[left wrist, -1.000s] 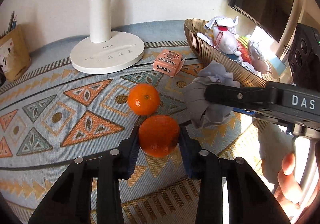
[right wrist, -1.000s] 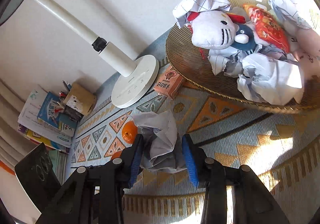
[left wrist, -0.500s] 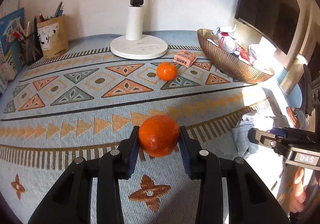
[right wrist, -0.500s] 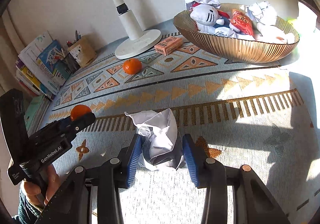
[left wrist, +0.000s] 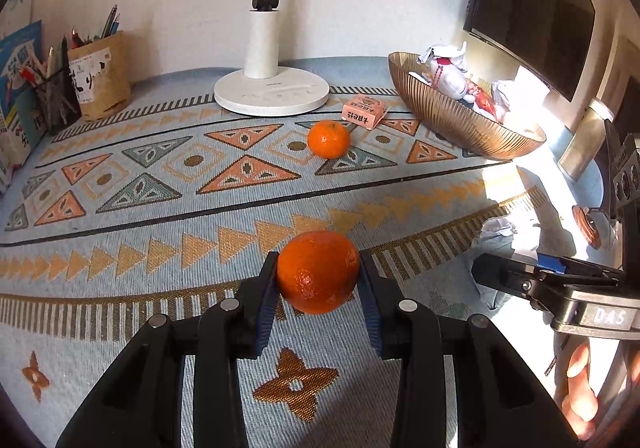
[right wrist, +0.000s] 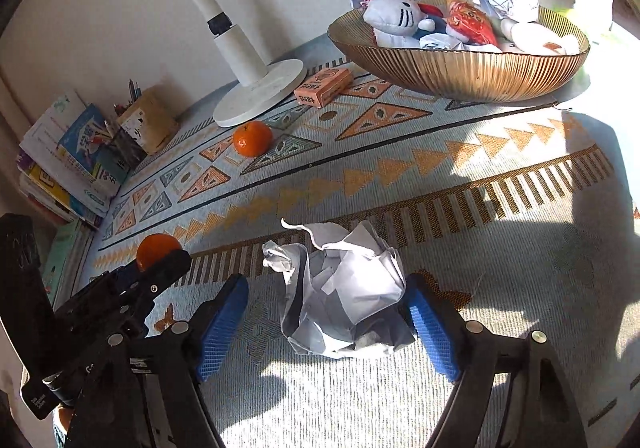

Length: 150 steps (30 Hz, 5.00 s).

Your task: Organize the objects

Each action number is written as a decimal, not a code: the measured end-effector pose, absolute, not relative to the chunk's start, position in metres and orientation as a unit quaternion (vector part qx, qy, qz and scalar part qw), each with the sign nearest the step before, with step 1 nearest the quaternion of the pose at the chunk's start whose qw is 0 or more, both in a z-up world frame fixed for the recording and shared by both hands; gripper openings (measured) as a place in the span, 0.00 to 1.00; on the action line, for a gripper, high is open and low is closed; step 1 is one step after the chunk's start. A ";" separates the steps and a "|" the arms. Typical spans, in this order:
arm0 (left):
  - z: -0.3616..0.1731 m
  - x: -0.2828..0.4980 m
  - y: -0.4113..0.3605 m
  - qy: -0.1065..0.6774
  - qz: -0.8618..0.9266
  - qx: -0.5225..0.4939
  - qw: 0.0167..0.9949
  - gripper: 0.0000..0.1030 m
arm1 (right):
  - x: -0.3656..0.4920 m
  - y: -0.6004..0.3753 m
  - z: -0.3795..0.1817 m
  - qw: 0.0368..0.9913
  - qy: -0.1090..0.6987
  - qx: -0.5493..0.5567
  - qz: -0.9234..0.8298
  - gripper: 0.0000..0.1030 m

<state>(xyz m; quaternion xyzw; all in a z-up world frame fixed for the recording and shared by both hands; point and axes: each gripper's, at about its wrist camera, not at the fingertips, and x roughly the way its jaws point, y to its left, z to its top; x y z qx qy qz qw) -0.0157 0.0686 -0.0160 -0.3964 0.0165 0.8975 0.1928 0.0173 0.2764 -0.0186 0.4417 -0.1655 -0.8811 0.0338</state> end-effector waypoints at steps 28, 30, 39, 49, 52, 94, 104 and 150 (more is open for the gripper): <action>0.031 -0.160 0.287 0.107 0.874 -0.355 0.314 0.92 | -0.155 0.479 0.093 -0.098 -0.229 0.328 -0.911 0.62; 0.027 -0.160 0.284 0.100 0.875 -0.353 0.317 0.93 | -0.151 0.478 0.089 -0.097 -0.219 0.333 -0.912 0.62; 0.049 -0.127 0.257 0.076 0.869 -0.350 0.341 0.93 | -0.097 0.452 0.112 -0.082 -0.197 0.308 -0.927 0.65; 0.094 -0.059 0.103 0.001 0.925 -0.288 0.248 0.99 | -0.005 0.354 0.127 0.023 -0.146 0.295 -0.944 0.87; 0.078 -0.043 0.061 0.000 0.939 -0.291 0.184 0.99 | 0.015 0.316 0.098 0.051 -0.134 0.310 -0.940 0.87; -0.030 -0.156 0.128 0.180 0.834 -0.395 0.342 0.72 | -0.182 0.276 -0.018 -0.083 -0.273 0.439 -0.852 0.68; -0.029 -0.151 0.140 0.185 0.823 -0.402 0.357 0.33 | -0.197 0.262 -0.018 -0.127 -0.200 0.446 -0.863 0.48; -0.029 -0.022 0.044 0.045 0.894 -0.434 0.103 0.34 | -0.036 0.212 -0.024 0.151 0.033 0.462 -0.873 0.76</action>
